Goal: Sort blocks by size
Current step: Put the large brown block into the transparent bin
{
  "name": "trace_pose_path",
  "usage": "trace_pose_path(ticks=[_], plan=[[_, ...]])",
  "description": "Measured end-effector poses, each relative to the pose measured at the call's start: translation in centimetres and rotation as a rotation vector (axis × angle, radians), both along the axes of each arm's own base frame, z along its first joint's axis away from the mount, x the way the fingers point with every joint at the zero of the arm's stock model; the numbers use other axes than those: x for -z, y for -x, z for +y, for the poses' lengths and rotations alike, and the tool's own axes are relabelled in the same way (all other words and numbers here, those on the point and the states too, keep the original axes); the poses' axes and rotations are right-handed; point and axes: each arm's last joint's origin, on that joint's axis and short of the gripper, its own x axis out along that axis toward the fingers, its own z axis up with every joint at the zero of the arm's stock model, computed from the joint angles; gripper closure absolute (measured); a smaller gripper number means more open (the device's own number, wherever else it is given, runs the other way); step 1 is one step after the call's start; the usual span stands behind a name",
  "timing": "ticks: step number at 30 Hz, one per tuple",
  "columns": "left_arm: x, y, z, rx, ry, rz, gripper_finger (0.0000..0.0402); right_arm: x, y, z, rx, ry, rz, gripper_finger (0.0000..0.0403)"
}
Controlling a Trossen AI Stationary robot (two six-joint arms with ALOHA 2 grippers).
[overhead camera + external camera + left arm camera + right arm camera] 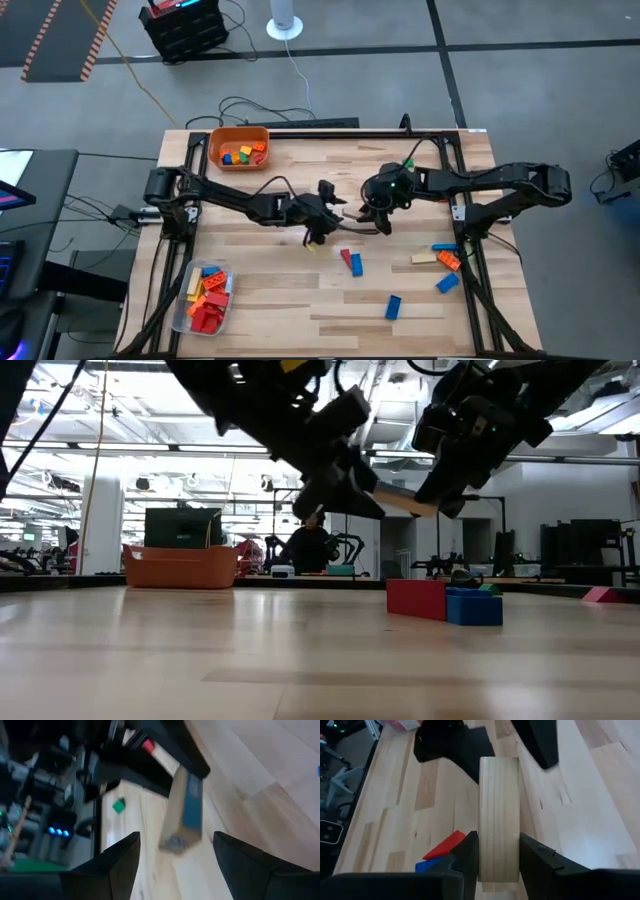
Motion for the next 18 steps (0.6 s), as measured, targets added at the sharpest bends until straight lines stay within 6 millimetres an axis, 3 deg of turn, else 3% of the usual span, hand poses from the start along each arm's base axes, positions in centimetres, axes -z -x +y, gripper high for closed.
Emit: trace_pose_path(ticks=[6, 9, 13, 18], plan=[[0.4, -1.4, -0.4, 0.101, -0.093, 0.005, 0.0182, -0.1, -0.1, 0.0, 0.003, 0.002, -0.017, 0.0259], [0.8, -1.6, -0.8, 0.133, -0.111, 0.001, 0.0241, -0.2, -0.2, 0.0, 0.003, 0.004, -0.025, 0.0257], [0.9, -1.7, -1.1, 0.139, -0.116, -0.002, 0.0352, -0.4, -0.4, -0.1, 0.0, 0.016, -0.062, 0.0237], [0.7, -1.5, -1.3, 0.139, -0.079, -0.002, 0.0352, -1.2, -0.2, -1.0, 0.022, 0.049, -0.066, 0.0197]])
